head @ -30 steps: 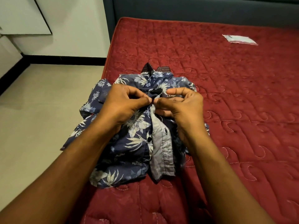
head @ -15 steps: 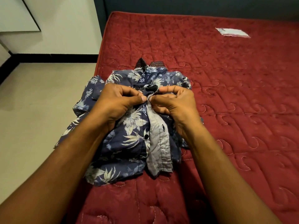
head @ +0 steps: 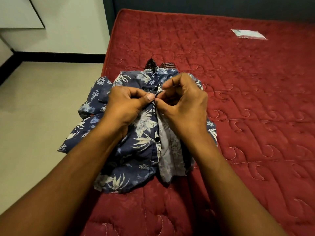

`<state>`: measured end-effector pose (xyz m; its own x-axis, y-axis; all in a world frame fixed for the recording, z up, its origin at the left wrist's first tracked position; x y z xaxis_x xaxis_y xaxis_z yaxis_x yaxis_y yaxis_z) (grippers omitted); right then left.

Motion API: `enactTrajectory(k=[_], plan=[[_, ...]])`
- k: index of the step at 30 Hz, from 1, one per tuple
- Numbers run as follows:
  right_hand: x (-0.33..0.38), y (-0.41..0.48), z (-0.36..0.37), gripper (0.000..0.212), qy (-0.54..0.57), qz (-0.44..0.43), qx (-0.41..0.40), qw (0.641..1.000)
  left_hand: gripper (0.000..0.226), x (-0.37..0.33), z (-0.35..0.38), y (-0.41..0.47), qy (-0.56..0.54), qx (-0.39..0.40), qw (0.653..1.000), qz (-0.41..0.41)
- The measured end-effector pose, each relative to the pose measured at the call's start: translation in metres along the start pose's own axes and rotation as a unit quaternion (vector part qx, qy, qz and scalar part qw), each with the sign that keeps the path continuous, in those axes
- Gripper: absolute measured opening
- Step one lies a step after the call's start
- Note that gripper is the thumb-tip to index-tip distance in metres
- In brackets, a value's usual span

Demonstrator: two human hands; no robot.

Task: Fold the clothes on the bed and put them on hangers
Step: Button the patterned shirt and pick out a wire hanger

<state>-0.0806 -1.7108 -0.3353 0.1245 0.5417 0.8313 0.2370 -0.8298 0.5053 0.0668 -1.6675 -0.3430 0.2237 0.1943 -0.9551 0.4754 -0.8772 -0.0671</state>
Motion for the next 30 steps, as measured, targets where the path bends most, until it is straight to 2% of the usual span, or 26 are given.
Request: enactTrajectory(k=[4,7,9,12,13,14,17,22,25,27,30], plan=[[-0.006,0.0,0.0,0.04,0.054,0.068,0.009,0.996,0.02,0.004,0.007,0.0,0.024,-0.011,1.0,-0.004],[-0.013,0.001,0.002,0.044,0.178,0.143,-0.019,0.973,0.025,0.005,0.011,0.0,0.001,-0.011,1.0,-0.013],[-0.016,0.001,0.003,0.047,0.315,0.241,-0.035,0.917,0.023,0.006,0.013,0.0,-0.015,-0.004,1.0,-0.015],[-0.018,-0.004,0.004,0.043,0.465,0.411,-0.033,0.783,0.021,0.008,0.014,0.001,-0.009,0.027,0.999,-0.019],[-0.019,-0.004,0.004,0.043,0.477,0.439,-0.027,0.761,0.021,0.009,0.013,0.001,0.008,0.037,0.999,-0.019],[-0.02,-0.004,0.002,0.043,0.472,0.451,-0.019,0.757,0.02,0.009,0.012,0.002,0.027,0.044,0.999,-0.016],[-0.023,0.001,-0.004,0.047,0.418,0.444,0.002,0.792,0.016,0.005,0.008,0.005,0.078,0.049,0.996,0.009],[-0.02,0.002,-0.01,0.042,0.366,0.43,0.016,0.825,0.012,0.004,0.006,0.005,0.123,0.063,0.989,0.058],[-0.013,0.003,-0.008,0.036,0.286,0.363,0.034,0.886,0.017,0.006,0.002,0.009,0.147,0.042,0.987,0.052],[-0.007,0.008,-0.011,0.029,0.206,0.318,0.073,0.923,0.02,0.007,-0.005,0.013,0.135,0.001,0.99,0.036],[0.001,0.01,-0.015,0.037,0.11,0.314,0.177,0.926,0.017,0.006,-0.015,0.019,0.132,-0.065,0.989,0.033]])
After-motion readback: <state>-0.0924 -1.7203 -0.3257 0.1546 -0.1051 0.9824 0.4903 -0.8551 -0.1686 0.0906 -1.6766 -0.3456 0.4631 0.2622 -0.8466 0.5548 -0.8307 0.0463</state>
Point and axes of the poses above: each hand's wrist, its own y-axis towards the middle knuckle, its own z-axis out of the palm, x = y × z, the point moved 2 cm from there along y, towards the middle knuckle, and after that the axes turned 12 degrees about y, right-handed, at the moved point
